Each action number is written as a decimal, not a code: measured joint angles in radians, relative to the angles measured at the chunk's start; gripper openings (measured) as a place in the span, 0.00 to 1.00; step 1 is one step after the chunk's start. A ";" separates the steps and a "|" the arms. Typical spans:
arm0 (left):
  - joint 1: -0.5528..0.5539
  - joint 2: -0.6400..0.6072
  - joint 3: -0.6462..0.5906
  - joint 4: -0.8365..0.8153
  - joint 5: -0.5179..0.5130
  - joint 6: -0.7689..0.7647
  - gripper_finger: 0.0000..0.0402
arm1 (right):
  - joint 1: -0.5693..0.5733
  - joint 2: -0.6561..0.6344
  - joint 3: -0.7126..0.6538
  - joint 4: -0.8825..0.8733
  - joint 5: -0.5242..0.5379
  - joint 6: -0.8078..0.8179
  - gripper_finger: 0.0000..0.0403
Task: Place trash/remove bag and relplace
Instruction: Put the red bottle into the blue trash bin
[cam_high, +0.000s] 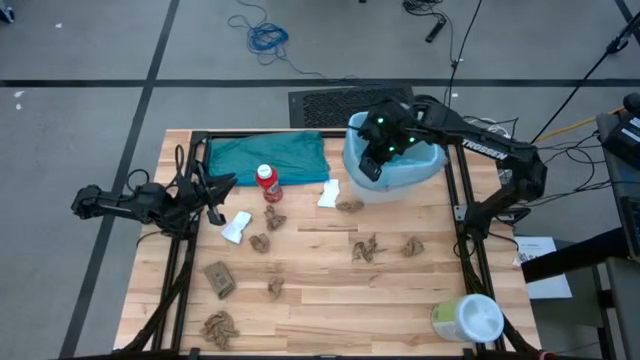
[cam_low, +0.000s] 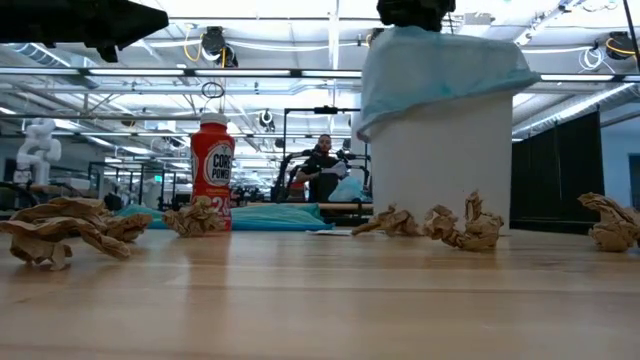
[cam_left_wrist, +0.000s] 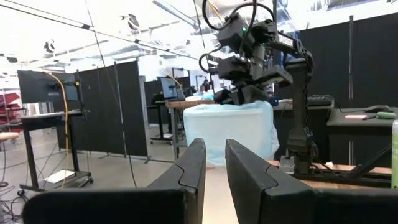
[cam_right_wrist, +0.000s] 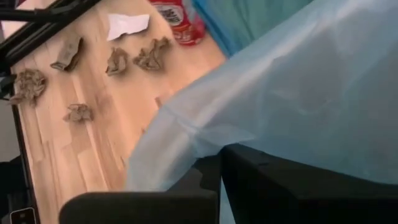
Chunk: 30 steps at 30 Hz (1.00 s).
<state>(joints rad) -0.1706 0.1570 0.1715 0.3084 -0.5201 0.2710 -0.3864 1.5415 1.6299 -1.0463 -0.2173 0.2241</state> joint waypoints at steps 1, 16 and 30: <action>0.000 0.000 0.000 0.000 0.000 0.000 0.15 | 0.008 0.013 0.000 0.005 0.000 0.000 0.00; 0.000 0.000 0.000 -0.003 0.000 -0.003 0.15 | 0.093 0.042 0.139 0.030 -0.031 -0.007 0.00; 0.000 0.000 0.000 -0.003 0.015 -0.003 0.15 | 0.105 0.044 0.272 -0.103 0.096 -0.032 0.03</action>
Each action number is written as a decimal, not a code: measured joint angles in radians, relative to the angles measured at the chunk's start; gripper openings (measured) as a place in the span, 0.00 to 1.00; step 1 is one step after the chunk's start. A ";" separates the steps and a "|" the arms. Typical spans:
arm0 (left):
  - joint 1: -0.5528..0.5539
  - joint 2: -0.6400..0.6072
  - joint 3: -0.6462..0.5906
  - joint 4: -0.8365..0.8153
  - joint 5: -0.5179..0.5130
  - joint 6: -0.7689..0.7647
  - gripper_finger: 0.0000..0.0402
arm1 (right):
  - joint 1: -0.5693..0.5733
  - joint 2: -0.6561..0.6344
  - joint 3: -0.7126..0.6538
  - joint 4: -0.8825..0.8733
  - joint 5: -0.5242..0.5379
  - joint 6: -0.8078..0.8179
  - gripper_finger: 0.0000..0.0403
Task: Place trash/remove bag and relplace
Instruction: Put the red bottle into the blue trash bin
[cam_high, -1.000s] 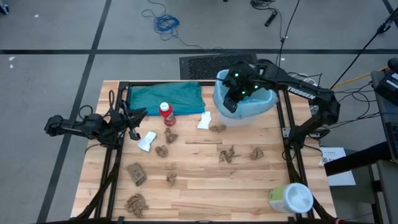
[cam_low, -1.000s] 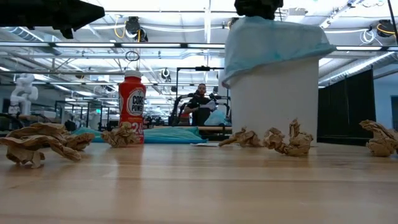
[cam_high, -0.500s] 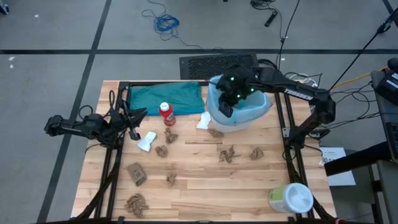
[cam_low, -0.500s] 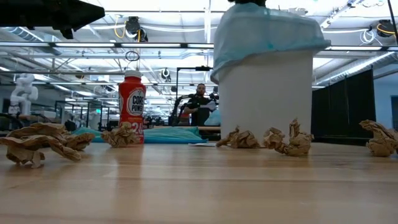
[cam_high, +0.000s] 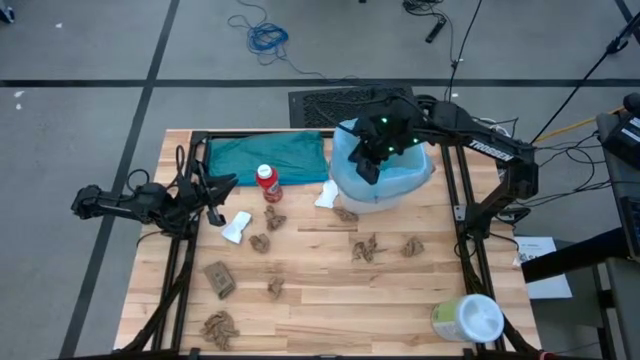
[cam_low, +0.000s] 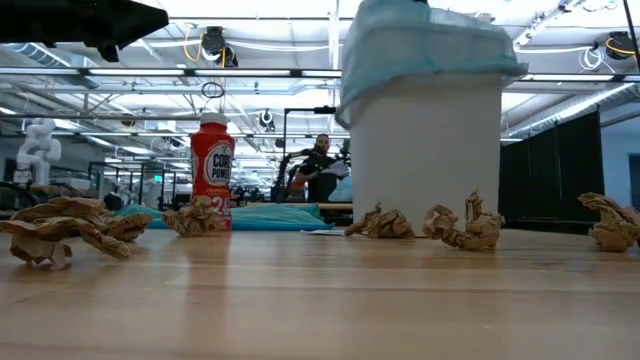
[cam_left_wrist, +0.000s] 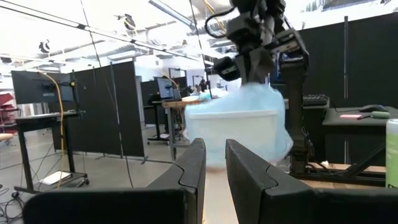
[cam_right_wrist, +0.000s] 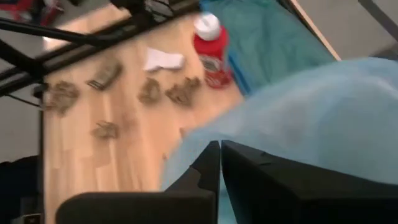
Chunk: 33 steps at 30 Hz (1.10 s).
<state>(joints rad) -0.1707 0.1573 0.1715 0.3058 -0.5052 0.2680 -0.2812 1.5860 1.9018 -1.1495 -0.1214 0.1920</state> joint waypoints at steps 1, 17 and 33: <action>0.000 0.000 0.000 0.000 0.000 0.000 0.15 | -0.006 0.000 -0.001 -0.023 0.006 0.003 0.03; 0.000 0.041 0.000 -0.006 -0.028 0.000 0.15 | 0.016 0.008 0.058 -0.167 0.208 -0.046 0.07; 0.093 0.392 0.134 -0.201 -0.210 -0.388 0.43 | 0.149 0.006 0.393 -0.291 0.464 -0.126 0.57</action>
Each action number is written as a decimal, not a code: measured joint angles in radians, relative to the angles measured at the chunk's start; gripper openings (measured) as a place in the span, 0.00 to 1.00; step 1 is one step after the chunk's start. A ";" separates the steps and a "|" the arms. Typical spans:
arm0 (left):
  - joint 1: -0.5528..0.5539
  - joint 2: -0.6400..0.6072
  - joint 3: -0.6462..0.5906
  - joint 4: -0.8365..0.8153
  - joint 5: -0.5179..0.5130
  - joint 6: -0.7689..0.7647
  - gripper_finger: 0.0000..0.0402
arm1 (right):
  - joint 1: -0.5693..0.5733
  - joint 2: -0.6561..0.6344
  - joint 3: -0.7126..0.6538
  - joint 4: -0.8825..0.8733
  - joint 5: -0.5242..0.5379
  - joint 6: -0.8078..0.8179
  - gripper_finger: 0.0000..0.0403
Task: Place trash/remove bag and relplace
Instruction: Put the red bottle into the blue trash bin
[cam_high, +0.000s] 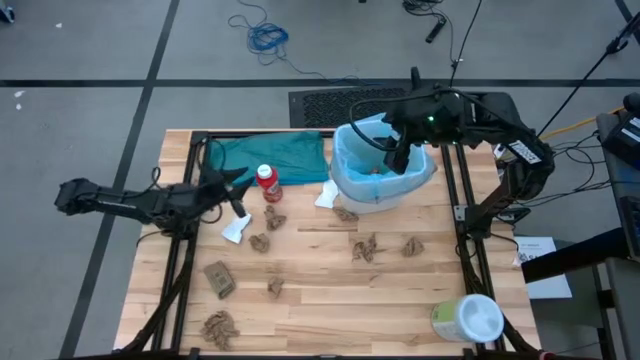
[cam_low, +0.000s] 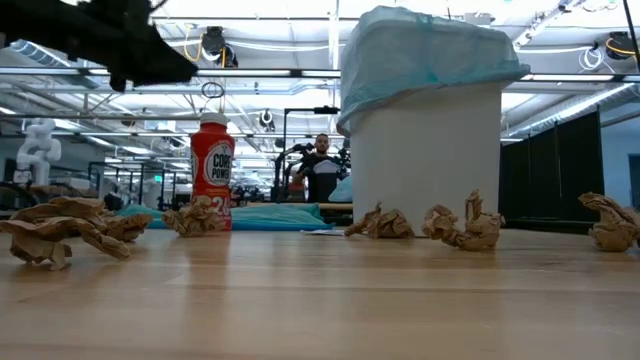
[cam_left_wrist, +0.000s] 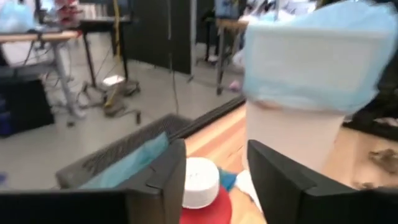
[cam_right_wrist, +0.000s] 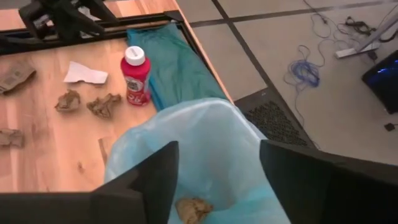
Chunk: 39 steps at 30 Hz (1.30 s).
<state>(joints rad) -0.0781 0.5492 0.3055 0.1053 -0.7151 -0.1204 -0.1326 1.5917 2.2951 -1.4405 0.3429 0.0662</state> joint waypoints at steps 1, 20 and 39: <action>0.006 0.028 0.005 -0.001 0.003 -0.008 0.46 | 0.000 0.000 0.000 -0.002 0.000 0.000 0.59; 0.136 0.355 0.114 -0.004 0.034 -0.081 0.57 | 0.004 0.002 0.000 -0.010 0.000 0.000 0.62; 0.183 0.396 0.228 -0.167 0.061 -0.027 0.57 | 0.004 0.002 0.000 -0.009 -0.004 0.000 0.62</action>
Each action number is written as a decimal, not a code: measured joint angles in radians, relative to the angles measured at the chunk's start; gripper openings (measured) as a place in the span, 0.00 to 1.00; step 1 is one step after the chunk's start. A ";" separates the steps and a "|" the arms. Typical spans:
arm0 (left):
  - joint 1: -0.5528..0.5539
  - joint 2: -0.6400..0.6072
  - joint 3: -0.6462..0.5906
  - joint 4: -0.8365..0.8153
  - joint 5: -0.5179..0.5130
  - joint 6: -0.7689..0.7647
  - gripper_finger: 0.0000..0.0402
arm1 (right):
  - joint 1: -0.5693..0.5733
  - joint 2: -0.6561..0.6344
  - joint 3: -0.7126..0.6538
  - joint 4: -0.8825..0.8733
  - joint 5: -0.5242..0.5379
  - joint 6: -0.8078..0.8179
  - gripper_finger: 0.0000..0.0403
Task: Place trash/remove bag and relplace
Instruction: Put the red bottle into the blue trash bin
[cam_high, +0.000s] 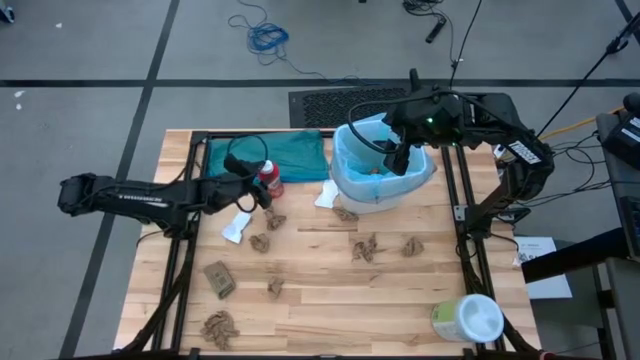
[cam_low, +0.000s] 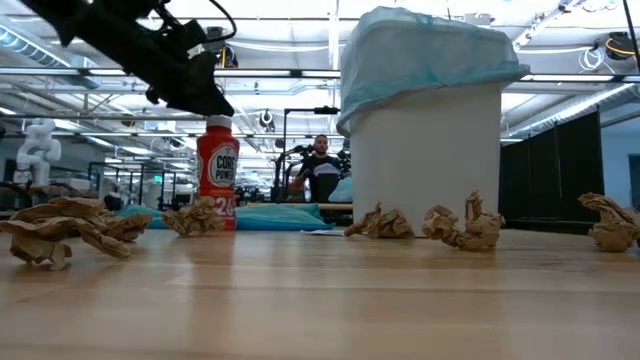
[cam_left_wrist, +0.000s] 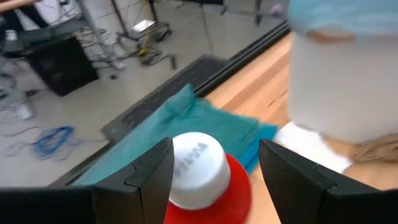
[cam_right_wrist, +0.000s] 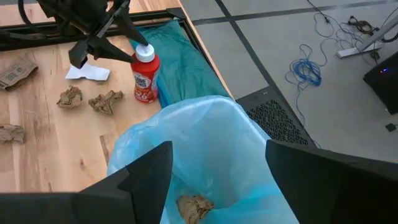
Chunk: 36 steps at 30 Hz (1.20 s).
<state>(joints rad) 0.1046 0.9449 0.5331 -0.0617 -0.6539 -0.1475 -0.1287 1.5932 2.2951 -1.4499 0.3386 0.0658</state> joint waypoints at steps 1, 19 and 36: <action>0.005 0.001 0.013 -0.040 -0.001 -0.004 0.57 | 0.000 0.000 0.000 0.000 0.000 0.000 0.62; 0.094 0.083 0.056 -0.125 0.154 -0.073 0.57 | 0.000 0.000 0.000 -0.008 -0.002 -0.004 0.62; 0.046 0.035 0.227 -0.073 0.213 0.005 0.44 | -0.005 -0.001 0.000 -0.124 0.137 0.098 0.61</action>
<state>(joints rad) 0.1508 0.9800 0.7602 -0.1343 -0.4412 -0.1422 -0.1334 1.5921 2.2947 -1.5736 0.4761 0.1635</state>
